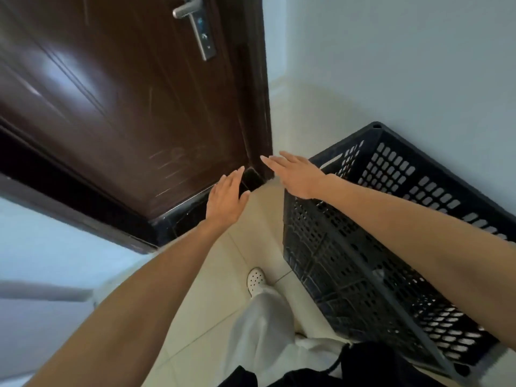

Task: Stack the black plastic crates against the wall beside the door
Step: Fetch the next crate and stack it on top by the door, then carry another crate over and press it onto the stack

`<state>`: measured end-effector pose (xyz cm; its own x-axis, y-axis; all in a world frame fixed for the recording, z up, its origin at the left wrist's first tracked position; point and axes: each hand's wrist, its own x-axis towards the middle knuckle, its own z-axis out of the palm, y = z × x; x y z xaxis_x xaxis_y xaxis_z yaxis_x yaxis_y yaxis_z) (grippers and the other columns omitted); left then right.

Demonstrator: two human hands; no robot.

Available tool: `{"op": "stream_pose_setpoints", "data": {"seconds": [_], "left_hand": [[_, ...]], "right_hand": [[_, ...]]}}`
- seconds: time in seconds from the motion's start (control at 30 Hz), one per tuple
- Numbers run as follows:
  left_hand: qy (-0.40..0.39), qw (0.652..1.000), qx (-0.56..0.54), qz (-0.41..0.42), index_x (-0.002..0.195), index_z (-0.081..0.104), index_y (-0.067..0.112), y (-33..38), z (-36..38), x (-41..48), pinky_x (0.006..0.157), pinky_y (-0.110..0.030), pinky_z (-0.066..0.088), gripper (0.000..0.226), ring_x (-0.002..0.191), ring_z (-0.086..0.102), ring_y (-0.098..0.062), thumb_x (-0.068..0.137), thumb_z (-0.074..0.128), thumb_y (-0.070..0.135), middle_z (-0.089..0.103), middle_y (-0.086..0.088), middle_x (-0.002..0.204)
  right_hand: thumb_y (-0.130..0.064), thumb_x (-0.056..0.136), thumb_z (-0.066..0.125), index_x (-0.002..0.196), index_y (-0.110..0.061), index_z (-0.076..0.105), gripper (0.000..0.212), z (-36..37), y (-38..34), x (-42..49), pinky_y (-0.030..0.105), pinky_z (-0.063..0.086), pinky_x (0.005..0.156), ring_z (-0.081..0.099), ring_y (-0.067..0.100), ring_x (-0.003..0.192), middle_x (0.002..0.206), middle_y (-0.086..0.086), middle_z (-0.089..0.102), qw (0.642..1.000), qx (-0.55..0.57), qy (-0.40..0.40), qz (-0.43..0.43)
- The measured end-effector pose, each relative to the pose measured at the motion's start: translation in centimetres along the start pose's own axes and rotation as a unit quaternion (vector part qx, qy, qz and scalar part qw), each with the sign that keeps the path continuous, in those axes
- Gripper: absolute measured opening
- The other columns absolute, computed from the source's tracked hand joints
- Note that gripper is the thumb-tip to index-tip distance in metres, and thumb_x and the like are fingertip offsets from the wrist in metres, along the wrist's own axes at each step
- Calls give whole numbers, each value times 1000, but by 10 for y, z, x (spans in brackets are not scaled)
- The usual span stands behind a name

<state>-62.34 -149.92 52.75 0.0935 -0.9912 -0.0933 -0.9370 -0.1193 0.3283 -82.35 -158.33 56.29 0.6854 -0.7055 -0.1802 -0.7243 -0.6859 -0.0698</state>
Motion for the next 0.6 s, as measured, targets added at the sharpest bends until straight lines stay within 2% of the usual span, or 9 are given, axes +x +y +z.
{"op": "stream_pose_setpoints", "data": {"seconds": [0.17,0.27,0.37,0.47,0.6], "left_hand": [[36,995,-4,-97,156,25,26,-61,-19,-95,117,-46,33,63,144,36,-25,100,52,35,40,-2,155],[56,983,-4,-177,155,30,29,-106,-28,-166,114,-43,37,59,139,42,-25,100,53,32,44,-2,152],[71,960,-5,-270,149,40,29,-151,-33,-239,111,-43,38,51,136,45,-26,100,52,33,48,-1,149],[90,930,-31,-354,140,53,26,-186,-38,-313,105,-45,41,42,131,50,-28,99,54,35,54,-2,143],[125,893,-70,-426,125,62,23,-221,-43,-418,97,-40,46,31,121,56,-27,96,57,32,62,-2,130]], "right_hand": [[-14,100,43,155,-20,4,68,7,-93,16,46,18,120,9,26,149,161,3,15,992,-18,-39,-116],[-19,98,48,149,-15,29,55,12,-161,29,43,27,116,24,26,145,155,6,32,978,-19,-34,-203],[-20,94,52,131,-16,50,37,13,-241,36,43,42,102,46,26,128,135,6,53,956,-22,-30,-290],[-16,94,47,117,-17,52,24,16,-326,32,43,46,87,53,28,111,118,5,58,926,-63,-37,-372],[-13,92,41,114,-19,52,25,29,-449,9,40,43,85,53,26,110,116,2,59,879,-81,-50,-467]]}}
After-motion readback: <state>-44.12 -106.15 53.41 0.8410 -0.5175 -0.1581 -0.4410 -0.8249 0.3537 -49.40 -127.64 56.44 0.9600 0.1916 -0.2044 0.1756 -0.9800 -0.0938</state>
